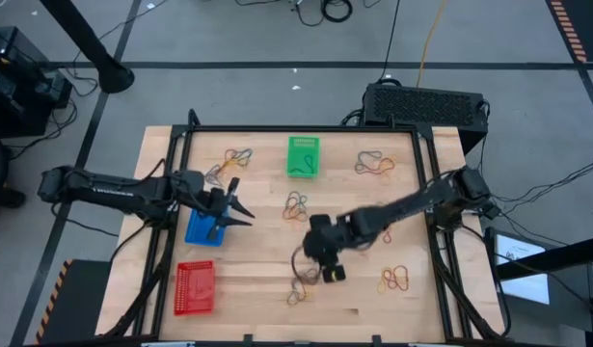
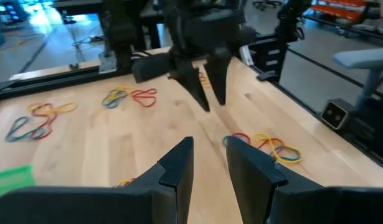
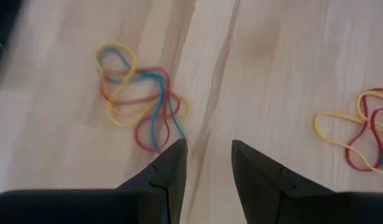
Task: Sort rubber bands into baskets
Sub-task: Put the blue rubber band into the green bin
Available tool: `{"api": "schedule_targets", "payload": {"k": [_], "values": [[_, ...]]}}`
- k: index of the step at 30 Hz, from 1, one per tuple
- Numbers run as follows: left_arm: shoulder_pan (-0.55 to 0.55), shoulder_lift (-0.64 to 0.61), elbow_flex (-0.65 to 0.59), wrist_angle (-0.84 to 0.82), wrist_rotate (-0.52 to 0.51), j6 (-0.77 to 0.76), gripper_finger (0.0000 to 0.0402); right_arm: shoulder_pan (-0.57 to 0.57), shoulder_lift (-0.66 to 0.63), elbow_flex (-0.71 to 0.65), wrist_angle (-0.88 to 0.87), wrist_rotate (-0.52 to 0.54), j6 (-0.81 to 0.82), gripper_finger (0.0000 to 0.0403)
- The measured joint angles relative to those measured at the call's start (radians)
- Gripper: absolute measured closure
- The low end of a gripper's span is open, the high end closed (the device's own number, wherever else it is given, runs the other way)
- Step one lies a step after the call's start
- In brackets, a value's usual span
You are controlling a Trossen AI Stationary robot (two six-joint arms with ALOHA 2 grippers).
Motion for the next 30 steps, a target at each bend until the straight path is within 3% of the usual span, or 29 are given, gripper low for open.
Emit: {"api": "schedule_targets", "payload": {"k": [3, 6, 21, 30], "values": [[-0.017, 0.029, 0.002, 0.019, -0.025, 0.001, 0.0297, 0.041, 0.057, 0.000, 0.056, 0.113, -0.012, 0.0284], [-0.022, 0.055, 0.003, 0.043, -0.034, 0.002, 0.0297, 0.058, 0.105, 0.000, 0.071, 0.144, -0.028, 0.0284], [-0.022, 0.112, 0.003, 0.080, -0.036, -0.007, 0.0297, 0.063, 0.203, -0.001, 0.108, 0.138, 0.021, 0.0284], [-0.023, 0.262, 0.003, 0.072, -0.036, -0.158, 0.0297, 0.070, 0.215, -0.001, 0.100, 0.084, 0.060, 0.0284]]}}
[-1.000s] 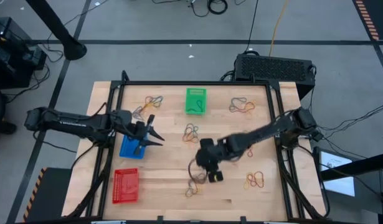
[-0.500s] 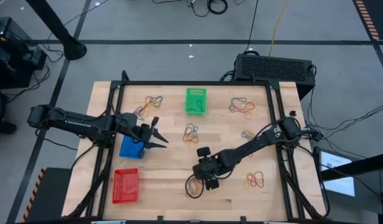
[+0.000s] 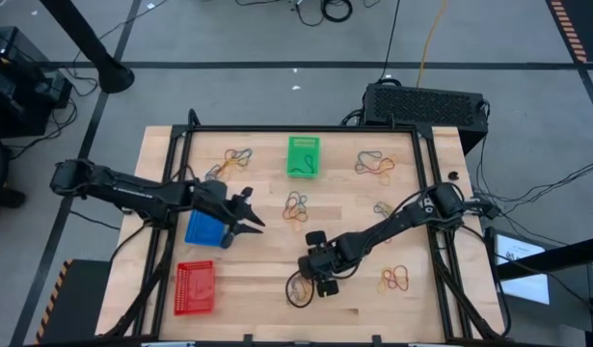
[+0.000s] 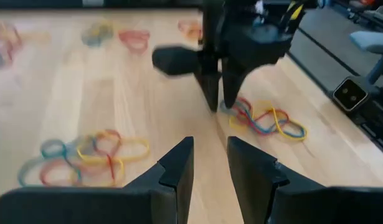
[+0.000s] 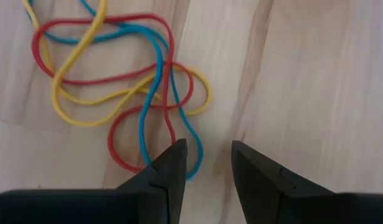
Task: Sort rubber bands into baskets
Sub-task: Put the blue rubber band into the green bin
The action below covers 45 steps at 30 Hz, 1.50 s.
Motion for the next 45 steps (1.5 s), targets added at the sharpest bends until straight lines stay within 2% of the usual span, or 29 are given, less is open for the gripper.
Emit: {"api": "schedule_targets", "payload": {"k": [6, 10, 13, 17, 20, 24, 29, 37, 45], "values": [[-0.046, 0.092, 0.000, 0.003, -0.003, -0.060, 0.0297, 0.001, 0.017, 0.002, 0.026, 0.004, -0.008, 0.0284], [-0.103, 0.147, 0.000, 0.019, -0.069, -0.060, 0.0297, 0.000, 0.041, 0.006, 0.036, -0.024, -0.016, 0.0291], [-0.127, 0.170, 0.000, 0.076, -0.124, -0.060, 0.0297, -0.001, 0.059, 0.006, 0.038, -0.054, -0.012, 0.0321], [-0.149, 0.183, 0.000, 0.160, -0.174, -0.060, 0.0297, 0.000, 0.063, 0.006, 0.037, -0.072, -0.013, 0.0389], [-0.167, 0.183, 0.000, 0.201, -0.263, -0.059, 0.0297, 0.000, 0.048, 0.005, 0.035, -0.032, -0.005, 0.0394], [-0.199, 0.183, 0.000, 0.220, -0.468, -0.058, 0.0297, 0.002, 0.019, 0.000, 0.025, 0.087, 0.006, 0.0401], [-0.235, 0.183, 0.000, 0.227, -0.625, -0.058, 0.0297, -0.006, -0.033, -0.002, 0.007, 0.384, 0.044, 0.0402], [-0.246, 0.183, 0.000, 0.220, -0.639, -0.053, 0.0297, 0.003, -0.095, -0.001, 0.030, 0.760, 0.069, 0.0402], [-0.248, 0.183, -0.002, 0.198, -0.639, -0.058, 0.0297, 0.036, -0.177, 0.000, 0.073, 0.999, -0.004, 0.0403]]}}
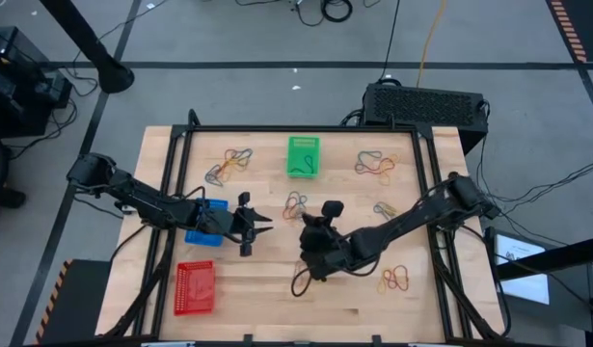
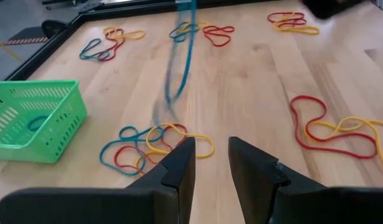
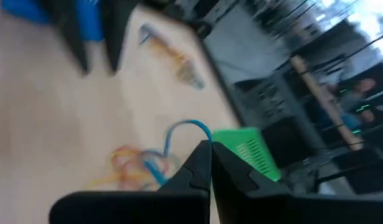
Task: Sort rubber bands into baskets
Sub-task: Put the blue rubber band into the green bin
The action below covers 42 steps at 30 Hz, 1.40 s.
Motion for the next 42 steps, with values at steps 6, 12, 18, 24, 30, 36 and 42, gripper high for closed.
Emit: {"api": "schedule_targets", "payload": {"k": [6, 12, 18, 24, 30, 36, 42], "values": [[0.000, 0.000, 0.000, -0.021, 0.001, -0.002, 0.0297, -0.006, -0.074, 0.000, 0.099, 0.030, -0.167, 0.0403], [-0.001, 0.000, 0.000, -0.134, 0.002, -0.003, 0.0297, -0.116, -0.150, 0.000, 0.137, -0.024, -0.270, 0.0402], [-0.001, -0.024, 0.000, -0.254, -0.015, -0.002, 0.0297, -0.311, -0.181, 0.001, 0.123, -0.227, -0.270, 0.0402], [0.000, -0.194, 0.000, -0.417, -0.205, 0.024, 0.0297, -0.502, -0.164, 0.001, 0.116, -0.440, -0.254, 0.0402], [0.012, -0.422, 0.000, -0.405, -0.233, 0.181, 0.0297, -0.637, -0.164, 0.001, 0.113, -0.607, -0.176, 0.0402], [0.050, -0.614, 0.000, -0.356, -0.233, 0.332, 0.0297, -0.701, -0.135, 0.003, 0.121, -0.693, -0.118, 0.0402], [0.055, -0.776, 0.000, -0.429, -0.150, 0.355, 0.0297, -0.735, -0.045, 0.002, 0.145, -0.709, -0.110, 0.0402]]}}
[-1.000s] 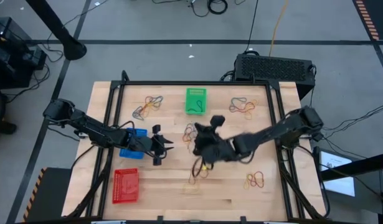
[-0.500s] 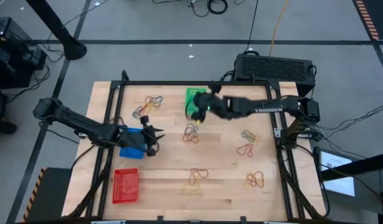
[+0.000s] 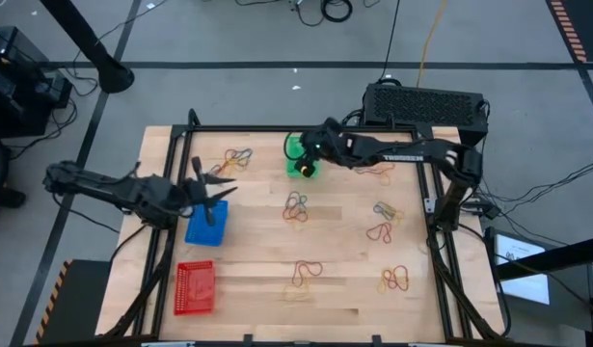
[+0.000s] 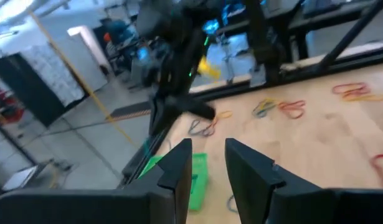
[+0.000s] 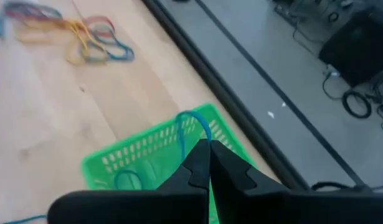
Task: Sort rubber bands into baskets
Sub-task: Put the blue rubber band into the green bin
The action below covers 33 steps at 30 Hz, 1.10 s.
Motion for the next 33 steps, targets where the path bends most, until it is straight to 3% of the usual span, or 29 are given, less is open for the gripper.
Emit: {"api": "schedule_targets", "payload": {"k": [8, 19, 33], "values": [[0.000, -0.140, 0.000, -0.138, 0.024, -0.083, 0.0297, -0.024, 0.095, -0.001, 0.002, 0.001, -0.002, 0.0403], [0.000, -0.139, 0.000, -0.155, 0.024, -0.092, 0.0297, -0.031, 0.105, 0.000, 0.003, 0.002, -0.026, 0.0396], [0.000, -0.139, 0.000, -0.167, 0.024, -0.098, 0.0297, -0.031, 0.036, 0.000, -0.106, -0.003, -0.027, 0.0291]]}}
